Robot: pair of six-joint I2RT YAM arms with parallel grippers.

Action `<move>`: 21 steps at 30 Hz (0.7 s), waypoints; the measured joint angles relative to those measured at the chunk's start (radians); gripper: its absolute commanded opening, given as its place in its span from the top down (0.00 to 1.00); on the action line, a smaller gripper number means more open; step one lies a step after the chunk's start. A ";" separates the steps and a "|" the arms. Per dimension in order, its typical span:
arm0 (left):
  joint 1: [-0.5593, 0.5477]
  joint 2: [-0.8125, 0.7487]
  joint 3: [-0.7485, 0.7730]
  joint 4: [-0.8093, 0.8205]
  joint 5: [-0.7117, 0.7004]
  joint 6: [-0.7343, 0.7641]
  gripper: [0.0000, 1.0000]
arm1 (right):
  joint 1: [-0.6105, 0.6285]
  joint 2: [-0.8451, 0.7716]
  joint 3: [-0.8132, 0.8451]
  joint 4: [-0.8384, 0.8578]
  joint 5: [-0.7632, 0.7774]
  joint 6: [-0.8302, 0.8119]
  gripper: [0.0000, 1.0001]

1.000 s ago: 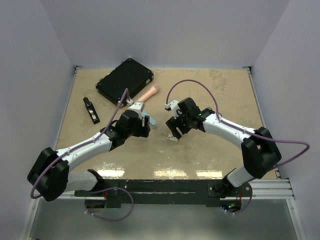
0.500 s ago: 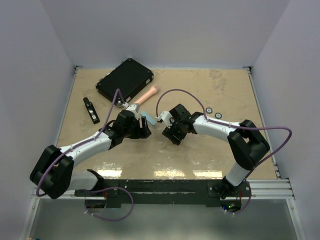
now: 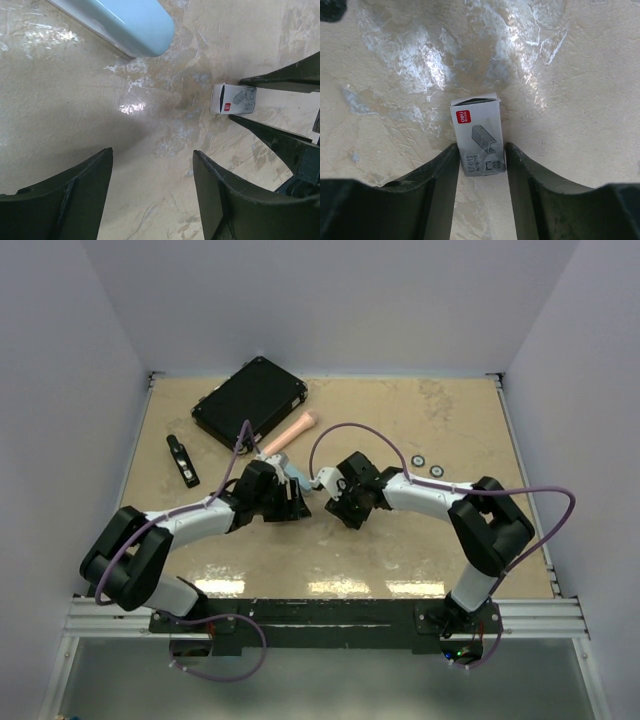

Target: Load the staples into the stapler

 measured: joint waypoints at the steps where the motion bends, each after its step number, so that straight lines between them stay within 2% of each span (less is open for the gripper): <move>1: 0.000 0.008 0.001 0.006 0.007 -0.005 0.34 | 0.002 0.000 -0.001 0.002 -0.001 0.000 0.58; 7: 0.003 0.048 0.001 0.054 0.056 -0.039 0.40 | 0.015 0.000 -0.003 0.017 -0.013 -0.003 0.68; 21: 0.006 0.179 0.024 0.222 0.192 -0.119 0.60 | 0.058 0.000 -0.006 0.032 -0.029 -0.005 0.68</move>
